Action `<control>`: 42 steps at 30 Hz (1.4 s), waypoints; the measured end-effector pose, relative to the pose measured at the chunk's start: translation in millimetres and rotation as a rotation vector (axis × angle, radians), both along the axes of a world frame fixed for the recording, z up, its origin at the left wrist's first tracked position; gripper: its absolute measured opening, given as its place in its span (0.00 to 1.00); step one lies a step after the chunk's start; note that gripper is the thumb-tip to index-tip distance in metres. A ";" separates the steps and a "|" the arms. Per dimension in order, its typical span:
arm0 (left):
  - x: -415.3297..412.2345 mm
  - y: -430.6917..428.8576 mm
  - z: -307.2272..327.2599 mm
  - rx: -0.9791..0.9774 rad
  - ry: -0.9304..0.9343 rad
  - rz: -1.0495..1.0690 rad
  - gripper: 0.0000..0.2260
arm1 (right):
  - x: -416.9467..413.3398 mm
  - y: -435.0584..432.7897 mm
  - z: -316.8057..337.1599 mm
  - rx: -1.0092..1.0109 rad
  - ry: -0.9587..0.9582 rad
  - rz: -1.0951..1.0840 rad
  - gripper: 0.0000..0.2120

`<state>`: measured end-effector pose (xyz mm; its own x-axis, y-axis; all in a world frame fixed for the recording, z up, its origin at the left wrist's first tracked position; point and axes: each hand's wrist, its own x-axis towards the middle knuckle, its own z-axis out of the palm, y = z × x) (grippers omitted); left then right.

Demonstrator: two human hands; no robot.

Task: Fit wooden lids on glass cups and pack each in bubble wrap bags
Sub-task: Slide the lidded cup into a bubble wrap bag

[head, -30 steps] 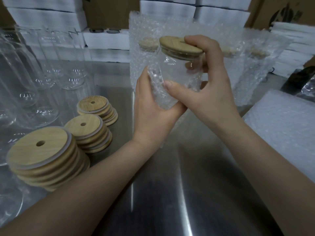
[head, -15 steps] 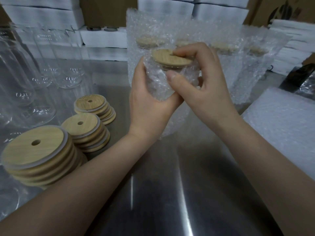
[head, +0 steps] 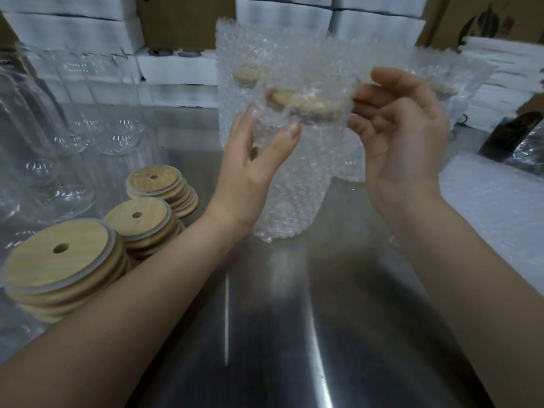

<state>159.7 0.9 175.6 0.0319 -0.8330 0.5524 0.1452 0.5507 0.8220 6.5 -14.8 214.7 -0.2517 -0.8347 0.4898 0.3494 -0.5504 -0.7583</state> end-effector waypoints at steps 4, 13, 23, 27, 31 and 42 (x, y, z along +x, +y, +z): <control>-0.4 -2.1 3.2 0.036 0.070 0.069 0.05 | -1.5 -6.9 -3.9 0.147 0.209 -0.010 0.23; 0.6 -10.1 7.1 -0.040 0.135 0.210 0.09 | 1.3 -7.0 -4.3 0.208 0.270 0.176 0.11; -4.2 -3.6 32.6 0.008 0.129 0.316 0.10 | -1.7 -1.2 1.0 0.097 0.122 0.062 0.08; -0.5 -4.9 34.9 0.108 0.219 0.223 0.16 | -2.9 -0.6 2.1 0.091 0.098 0.032 0.07; 0.8 1.9 9.3 0.141 0.156 0.138 0.21 | -3.8 -0.9 2.1 0.121 0.097 0.036 0.06; 20.0 -0.8 -2.9 0.533 -0.856 -0.045 0.53 | -4.5 -0.9 -0.3 0.127 0.090 0.009 0.06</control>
<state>179.7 0.1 172.7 -0.2384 -0.9686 -0.0699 -0.5974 0.0895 0.7969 2.0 -15.7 214.4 -0.2038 -0.8934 0.4003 0.2816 -0.4451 -0.8500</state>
